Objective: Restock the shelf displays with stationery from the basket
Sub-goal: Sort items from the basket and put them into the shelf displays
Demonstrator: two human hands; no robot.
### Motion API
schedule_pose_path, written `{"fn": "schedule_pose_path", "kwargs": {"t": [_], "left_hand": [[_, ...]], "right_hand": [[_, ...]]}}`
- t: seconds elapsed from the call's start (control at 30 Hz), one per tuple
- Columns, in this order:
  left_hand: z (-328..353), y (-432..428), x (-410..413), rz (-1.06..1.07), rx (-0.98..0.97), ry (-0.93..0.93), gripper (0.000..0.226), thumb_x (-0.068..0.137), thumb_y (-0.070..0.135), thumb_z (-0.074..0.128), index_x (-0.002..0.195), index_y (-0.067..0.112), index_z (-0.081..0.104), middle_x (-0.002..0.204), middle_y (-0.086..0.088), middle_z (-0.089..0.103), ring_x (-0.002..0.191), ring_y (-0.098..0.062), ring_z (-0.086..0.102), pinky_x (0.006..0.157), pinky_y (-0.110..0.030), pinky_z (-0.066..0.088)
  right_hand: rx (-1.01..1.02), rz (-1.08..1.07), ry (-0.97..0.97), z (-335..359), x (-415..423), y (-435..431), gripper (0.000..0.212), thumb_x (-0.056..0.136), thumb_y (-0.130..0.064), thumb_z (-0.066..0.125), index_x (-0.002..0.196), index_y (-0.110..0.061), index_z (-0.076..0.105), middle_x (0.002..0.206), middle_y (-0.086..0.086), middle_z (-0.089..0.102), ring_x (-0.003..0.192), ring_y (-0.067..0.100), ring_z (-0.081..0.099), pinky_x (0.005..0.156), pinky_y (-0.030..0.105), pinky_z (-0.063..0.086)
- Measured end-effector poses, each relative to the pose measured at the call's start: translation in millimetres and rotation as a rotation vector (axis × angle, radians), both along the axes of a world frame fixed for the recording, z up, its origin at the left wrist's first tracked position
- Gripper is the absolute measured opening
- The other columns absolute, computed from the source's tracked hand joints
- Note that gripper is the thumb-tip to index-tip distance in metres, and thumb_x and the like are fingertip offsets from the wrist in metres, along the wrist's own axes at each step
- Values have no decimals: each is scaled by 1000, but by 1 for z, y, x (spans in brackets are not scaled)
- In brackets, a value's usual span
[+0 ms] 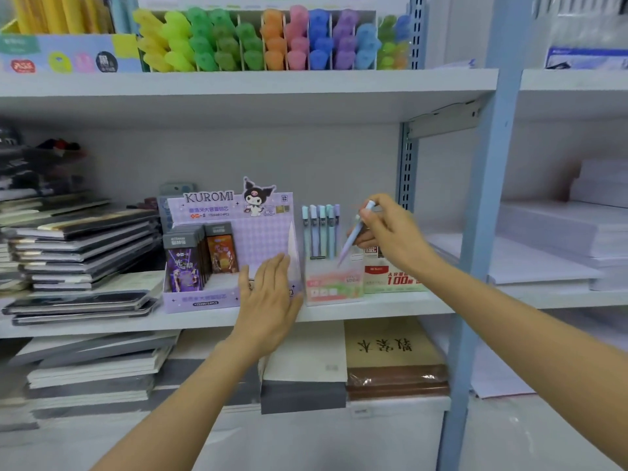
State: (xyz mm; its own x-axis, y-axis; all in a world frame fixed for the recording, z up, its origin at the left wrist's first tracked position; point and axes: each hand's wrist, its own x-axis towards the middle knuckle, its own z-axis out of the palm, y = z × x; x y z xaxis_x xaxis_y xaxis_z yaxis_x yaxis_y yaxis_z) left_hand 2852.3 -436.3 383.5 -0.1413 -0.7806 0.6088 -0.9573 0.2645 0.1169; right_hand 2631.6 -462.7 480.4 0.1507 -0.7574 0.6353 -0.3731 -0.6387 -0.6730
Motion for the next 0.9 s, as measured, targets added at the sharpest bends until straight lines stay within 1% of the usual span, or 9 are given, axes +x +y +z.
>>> {"fn": "schedule_pose_path", "kwargs": {"t": [0.07,0.13,0.23,0.33,0.43,0.5,0.63,0.8,0.9], "left_hand": [[6,0,-2,-85,-41,154,63,98,22,38,153,12,10,160,-3,13,148,-13,5,118,-41,-13],[13,5,-5,-207,-131,247,65,91,24,38,152,20,16,159,1,16,147,-11,8,121,-43,-4],[21,10,-9,-351,-190,99,55,93,34,39,147,24,35,157,3,27,147,-11,13,121,-44,7],[22,8,-12,-354,-172,56,49,98,25,50,146,20,39,155,0,33,148,-16,17,120,-47,15],[18,8,-12,-338,-178,41,53,97,19,52,148,19,37,156,-2,31,148,-18,17,120,-44,18],[16,8,-11,-334,-188,35,53,97,18,52,148,19,36,155,-4,33,148,-18,17,120,-42,19],[17,8,-13,-322,-199,21,53,96,17,53,147,17,39,148,-6,41,147,-21,22,117,-42,25],[18,8,-14,-312,-219,14,53,95,14,55,146,15,41,141,-8,47,144,-24,27,113,-39,29],[18,9,-15,-306,-227,17,51,96,11,53,146,13,41,140,-10,48,143,-27,29,112,-41,31]], "right_hand": [[-19,43,25,0,5,3,13,103,-18,41,104,-7,48,90,16,70,73,19,72,67,29,60],[-25,90,40,1,7,5,10,103,-18,41,100,-11,48,89,14,70,72,19,72,65,29,60],[-46,89,-49,8,4,0,8,102,-16,44,97,-14,50,84,10,69,66,17,71,60,25,59],[-124,-27,-135,22,-3,-16,6,99,-14,50,96,-15,55,85,9,68,69,15,71,63,22,57],[-164,-145,26,26,0,-34,8,98,-15,54,99,-11,60,85,8,70,76,17,70,72,29,58],[-194,-221,168,21,9,-42,10,97,-18,55,99,-12,63,81,5,70,69,14,65,68,33,53],[-211,-235,276,13,18,-49,14,97,-20,55,100,-10,64,87,7,70,79,18,63,76,32,50],[-190,-212,397,23,9,-49,15,99,-21,53,102,-11,63,86,1,70,70,7,56,62,16,39],[-145,-189,404,23,8,-52,15,99,-20,52,105,-10,61,87,3,71,63,4,53,57,17,35]]}}
